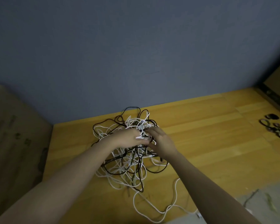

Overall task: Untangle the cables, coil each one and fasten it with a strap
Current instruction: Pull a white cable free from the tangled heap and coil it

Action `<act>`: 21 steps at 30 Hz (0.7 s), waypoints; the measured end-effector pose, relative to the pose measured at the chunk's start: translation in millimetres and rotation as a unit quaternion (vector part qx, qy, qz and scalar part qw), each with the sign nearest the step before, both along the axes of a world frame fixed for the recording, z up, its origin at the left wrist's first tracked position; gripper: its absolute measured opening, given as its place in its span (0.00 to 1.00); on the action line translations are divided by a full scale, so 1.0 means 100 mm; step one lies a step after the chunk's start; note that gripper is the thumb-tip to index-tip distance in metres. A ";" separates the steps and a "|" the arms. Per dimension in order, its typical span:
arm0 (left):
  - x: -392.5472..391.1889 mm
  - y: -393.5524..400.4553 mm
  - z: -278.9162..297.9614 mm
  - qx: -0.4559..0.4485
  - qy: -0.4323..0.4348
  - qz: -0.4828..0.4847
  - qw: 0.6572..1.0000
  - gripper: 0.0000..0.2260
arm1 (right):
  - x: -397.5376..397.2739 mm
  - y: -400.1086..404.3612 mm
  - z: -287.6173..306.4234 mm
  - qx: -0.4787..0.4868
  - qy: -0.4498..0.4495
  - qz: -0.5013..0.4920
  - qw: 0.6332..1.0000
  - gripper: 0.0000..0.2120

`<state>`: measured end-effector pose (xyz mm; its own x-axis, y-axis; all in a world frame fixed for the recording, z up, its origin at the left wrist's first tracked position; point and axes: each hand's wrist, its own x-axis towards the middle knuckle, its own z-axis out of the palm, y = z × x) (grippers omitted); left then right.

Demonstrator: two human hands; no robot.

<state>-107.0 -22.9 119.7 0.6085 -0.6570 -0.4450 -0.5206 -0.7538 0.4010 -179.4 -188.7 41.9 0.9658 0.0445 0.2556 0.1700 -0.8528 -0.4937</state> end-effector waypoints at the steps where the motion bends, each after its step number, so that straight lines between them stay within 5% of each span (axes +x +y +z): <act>1: 0.02 0.05 -0.03 -0.040 0.028 0.021 0.999 0.19 | -0.02 -0.01 -0.08 0.003 0.003 -0.003 1.000 0.21; 7: 0.11 0.21 0.20 -0.306 0.078 0.200 0.928 0.15 | 0.01 -0.01 0.04 0.176 -0.054 -0.058 0.981 0.15; 12: 0.29 0.14 0.61 -0.436 0.049 0.272 0.857 0.12 | 0.29 -0.12 0.42 0.104 -0.171 -0.154 0.968 0.07; 16: 0.39 0.02 0.92 -0.509 0.059 0.304 0.803 0.13 | 0.54 -0.08 0.81 0.127 -0.062 -0.186 0.972 0.09; 21: 0.77 -0.07 1.84 -0.562 -0.045 0.312 0.765 0.14 | 1.02 0.15 1.95 0.335 -0.058 -0.086 0.937 0.10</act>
<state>-29.9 -29.7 303.5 0.9546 -0.1639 0.2489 -0.2633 -0.0722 0.9620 -77.1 -174.1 237.1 0.9082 -0.3164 0.2738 0.1439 -0.3781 -0.9145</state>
